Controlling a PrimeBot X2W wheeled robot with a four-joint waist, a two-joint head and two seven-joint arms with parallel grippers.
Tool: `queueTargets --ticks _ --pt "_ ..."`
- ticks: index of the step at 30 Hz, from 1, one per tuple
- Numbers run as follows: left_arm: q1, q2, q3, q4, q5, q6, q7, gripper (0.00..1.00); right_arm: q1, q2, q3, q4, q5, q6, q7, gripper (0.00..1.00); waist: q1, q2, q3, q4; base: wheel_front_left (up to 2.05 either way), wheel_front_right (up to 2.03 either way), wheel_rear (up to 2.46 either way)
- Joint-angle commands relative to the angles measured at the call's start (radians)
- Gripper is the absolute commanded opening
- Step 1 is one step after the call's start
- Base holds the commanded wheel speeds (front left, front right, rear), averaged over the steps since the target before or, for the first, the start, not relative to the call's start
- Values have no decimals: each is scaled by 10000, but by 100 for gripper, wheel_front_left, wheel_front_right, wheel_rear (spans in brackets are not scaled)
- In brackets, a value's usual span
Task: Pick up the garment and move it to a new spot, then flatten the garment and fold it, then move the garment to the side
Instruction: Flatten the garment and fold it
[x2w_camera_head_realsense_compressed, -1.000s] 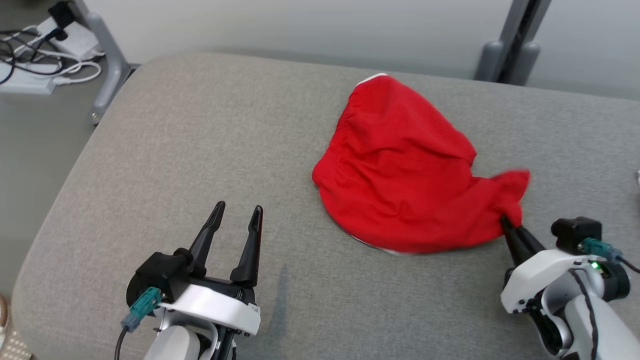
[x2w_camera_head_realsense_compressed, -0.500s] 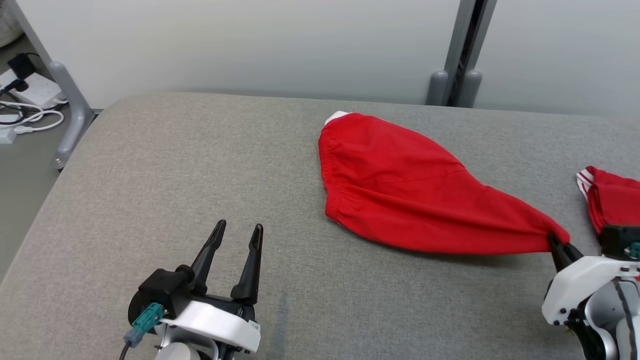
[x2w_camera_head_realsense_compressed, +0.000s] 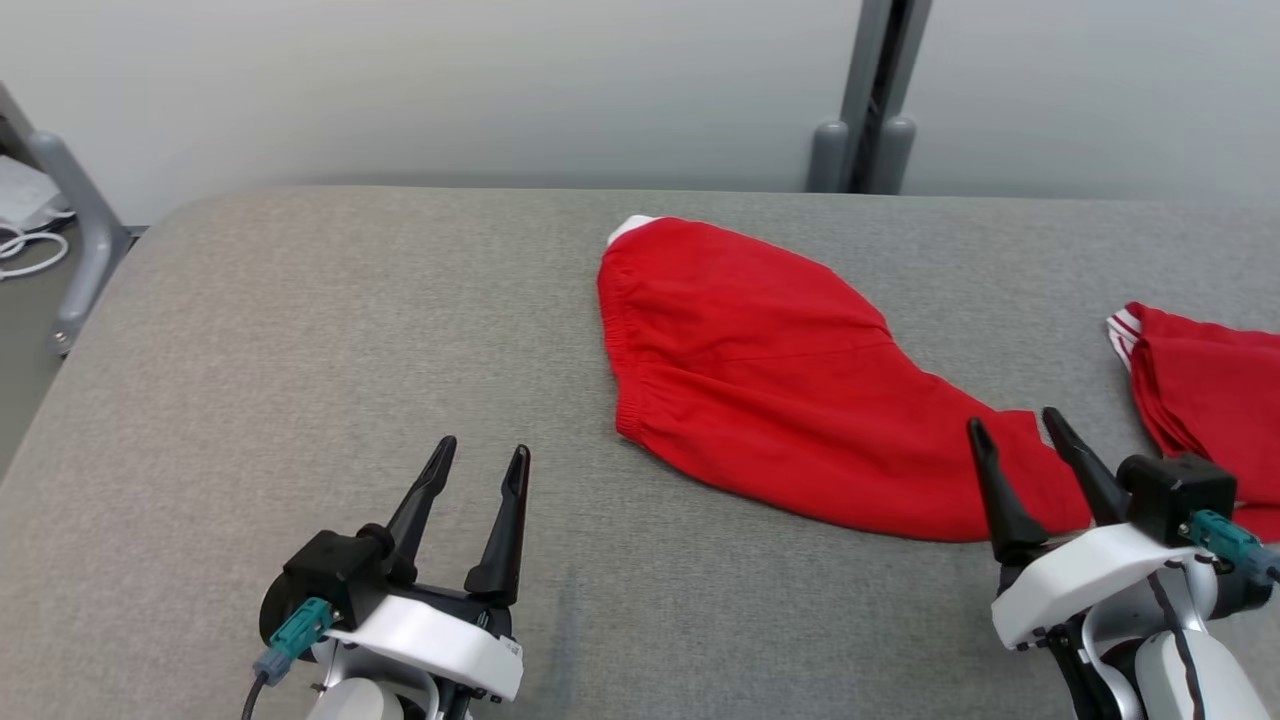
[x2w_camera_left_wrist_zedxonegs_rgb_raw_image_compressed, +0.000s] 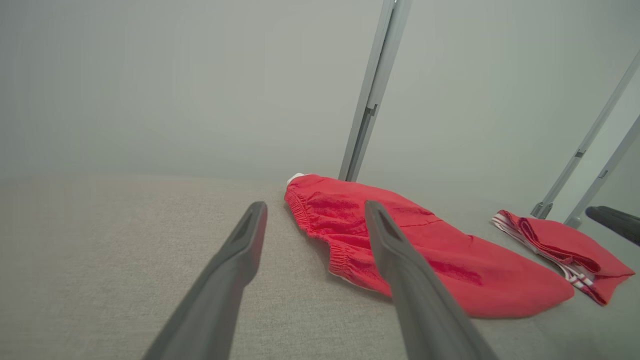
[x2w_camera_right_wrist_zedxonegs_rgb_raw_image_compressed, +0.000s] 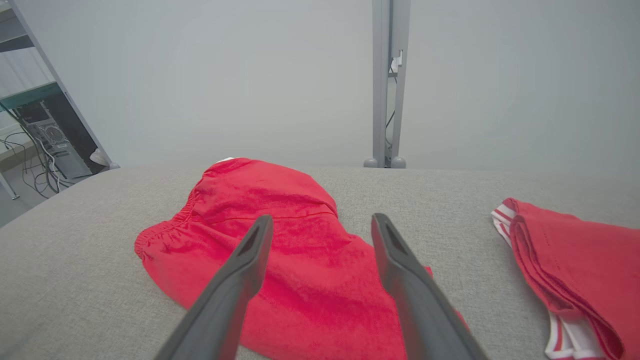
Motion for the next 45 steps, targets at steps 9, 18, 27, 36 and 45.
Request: queueTargets --ticks 9,18,27,36,45 --pt "-765 32 -276 949 75 -110 -39 100 -43 -592 1160 -93 790 -7 -665 100 0 0 379 -1085 0 0 0" --pt "-1947 61 -363 2966 359 -125 -39 100 -323 -652 1257 -58 878 -7 -884 100 0 0 976 -2041 0 0 0" --pt "-3335 217 -276 5076 29 -257 76 100 -531 -560 1201 72 919 -7 -1108 100 0 0 1550 -2629 0 0 0" --pt "-3974 264 -819 5950 -423 -477 60 0 -660 -498 1183 282 962 -7 -1230 100 0 0 1791 -2679 0 0 0" --pt "-3536 760 -2420 4998 -1317 -467 -26 0 -620 -483 1119 535 919 -7 -1368 100 0 0 1414 -2205 0 0 0"
